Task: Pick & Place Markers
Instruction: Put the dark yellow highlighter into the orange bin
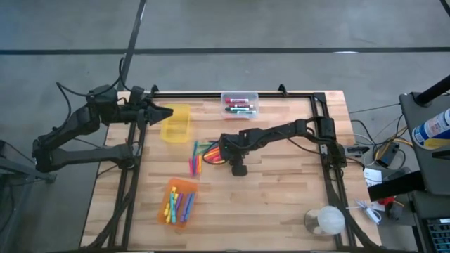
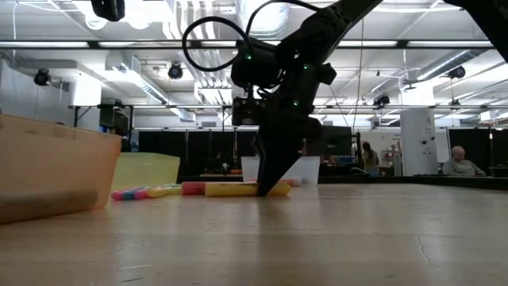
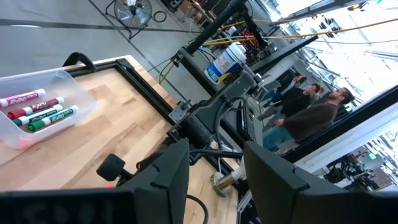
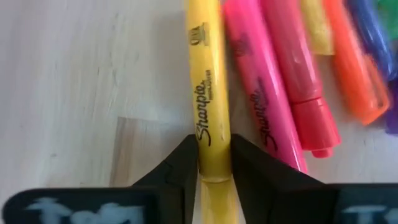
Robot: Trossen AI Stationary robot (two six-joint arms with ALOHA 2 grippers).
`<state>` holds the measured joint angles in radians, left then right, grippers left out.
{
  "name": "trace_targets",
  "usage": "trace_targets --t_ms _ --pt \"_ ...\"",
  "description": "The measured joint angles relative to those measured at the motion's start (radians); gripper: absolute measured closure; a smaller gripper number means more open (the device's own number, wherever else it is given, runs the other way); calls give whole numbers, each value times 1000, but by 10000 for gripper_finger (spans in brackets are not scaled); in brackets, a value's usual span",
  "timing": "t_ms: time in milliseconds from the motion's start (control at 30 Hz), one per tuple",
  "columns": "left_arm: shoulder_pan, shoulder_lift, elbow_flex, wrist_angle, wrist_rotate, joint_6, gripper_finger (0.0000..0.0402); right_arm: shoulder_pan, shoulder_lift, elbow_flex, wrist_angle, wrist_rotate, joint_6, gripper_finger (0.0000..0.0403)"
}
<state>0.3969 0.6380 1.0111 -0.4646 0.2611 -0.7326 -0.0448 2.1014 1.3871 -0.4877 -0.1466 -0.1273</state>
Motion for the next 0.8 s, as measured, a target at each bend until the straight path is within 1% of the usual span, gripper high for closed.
trace_targets --t_ms 133,300,467,667,800 --pt "0 0 0 0 0 0 255 1 -8 14 -13 -3 57 348" --pt "0 0 0 0 0 1 255 8 -41 66 -26 -30 96 346" --pt "-1 0 0 0 0 28 255 7 -94 158 -33 -18 138 340" --pt "0 8 0 1 0 4 255 4 -151 302 3 -16 306 339" --pt "0 22 0 1 -3 -10 255 -8 -152 416 4 -8 444 339"
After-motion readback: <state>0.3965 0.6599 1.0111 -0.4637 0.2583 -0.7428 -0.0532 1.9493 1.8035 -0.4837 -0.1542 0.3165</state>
